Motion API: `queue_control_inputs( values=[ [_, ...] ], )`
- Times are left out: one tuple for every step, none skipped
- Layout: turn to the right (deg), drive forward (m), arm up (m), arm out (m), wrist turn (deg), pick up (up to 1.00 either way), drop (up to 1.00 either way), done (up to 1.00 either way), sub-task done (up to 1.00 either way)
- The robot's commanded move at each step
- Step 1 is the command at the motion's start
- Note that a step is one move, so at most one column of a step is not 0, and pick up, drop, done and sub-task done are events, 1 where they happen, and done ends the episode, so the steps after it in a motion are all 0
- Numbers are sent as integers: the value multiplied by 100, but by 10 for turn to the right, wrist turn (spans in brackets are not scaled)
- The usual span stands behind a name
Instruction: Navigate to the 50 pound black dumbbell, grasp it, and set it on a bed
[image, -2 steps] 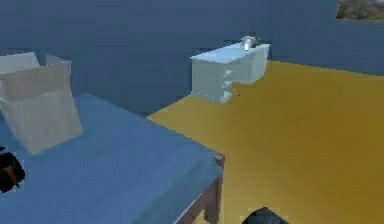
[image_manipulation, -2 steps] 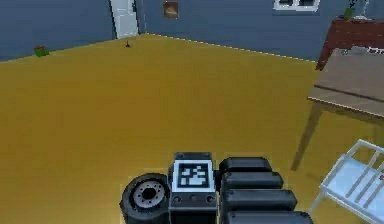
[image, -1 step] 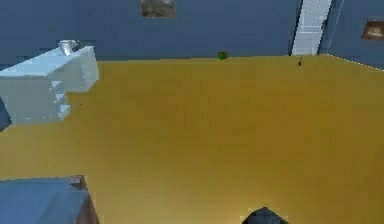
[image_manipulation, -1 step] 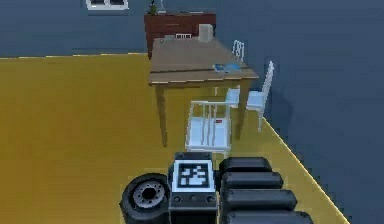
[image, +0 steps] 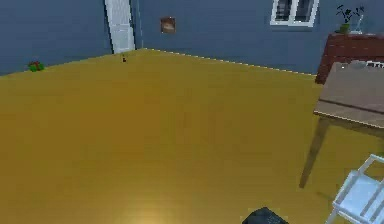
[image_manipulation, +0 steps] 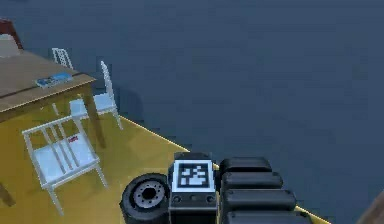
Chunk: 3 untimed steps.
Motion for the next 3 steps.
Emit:
queue_control_inputs(
  values=[
    [450, 0, 0, 0, 0, 0, 0, 0, 0],
    [150, 0, 0, 0, 0, 0, 0, 0, 0],
    [450, 0, 0, 0, 0, 0, 0, 0, 0]
  ],
)
